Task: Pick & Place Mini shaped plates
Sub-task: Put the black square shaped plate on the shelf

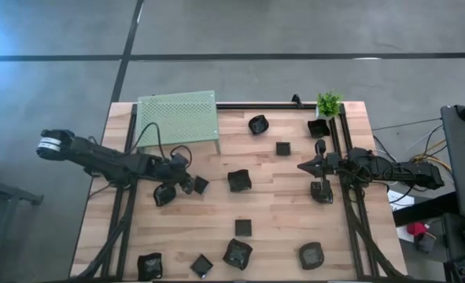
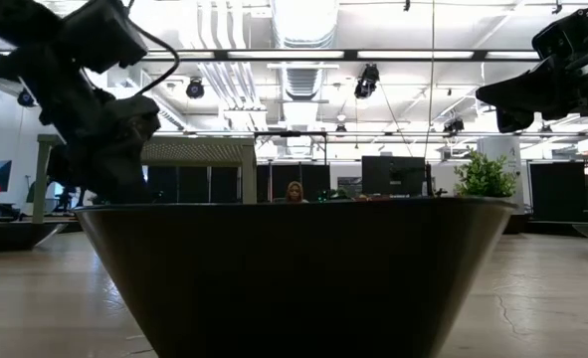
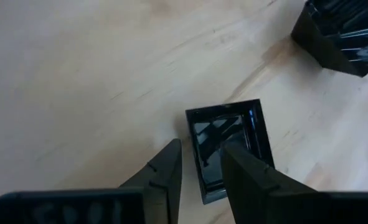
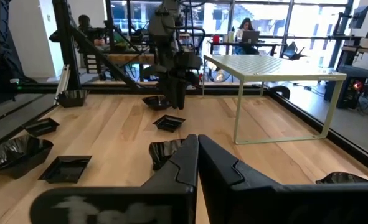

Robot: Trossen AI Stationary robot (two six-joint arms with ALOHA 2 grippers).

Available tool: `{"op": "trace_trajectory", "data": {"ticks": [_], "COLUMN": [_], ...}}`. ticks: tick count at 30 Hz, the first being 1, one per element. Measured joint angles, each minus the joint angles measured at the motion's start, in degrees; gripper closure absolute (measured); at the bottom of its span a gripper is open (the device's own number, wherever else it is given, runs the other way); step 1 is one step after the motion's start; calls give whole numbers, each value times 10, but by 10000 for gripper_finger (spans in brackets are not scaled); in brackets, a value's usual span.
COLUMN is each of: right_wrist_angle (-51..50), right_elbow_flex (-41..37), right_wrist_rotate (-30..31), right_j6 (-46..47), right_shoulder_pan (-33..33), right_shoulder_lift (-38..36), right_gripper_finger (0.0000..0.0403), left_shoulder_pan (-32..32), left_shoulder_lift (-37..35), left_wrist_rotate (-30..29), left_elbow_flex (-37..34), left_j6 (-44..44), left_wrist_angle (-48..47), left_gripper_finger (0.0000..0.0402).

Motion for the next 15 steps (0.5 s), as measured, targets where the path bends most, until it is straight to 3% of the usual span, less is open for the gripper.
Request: {"op": "trace_trajectory", "data": {"ticks": [15], "right_wrist_angle": [0], "right_elbow_flex": [0], "right_wrist_rotate": [0], "right_j6": [-18], "right_shoulder_pan": [0], "right_shoulder_lift": [0], "right_gripper_finger": [394], "left_shoulder_pan": [0], "left_shoulder_lift": [0], "left_wrist_rotate": [4], "left_elbow_flex": [-16], "left_j6": [-3], "left_wrist_angle": [13], "left_gripper_finger": [299]}}
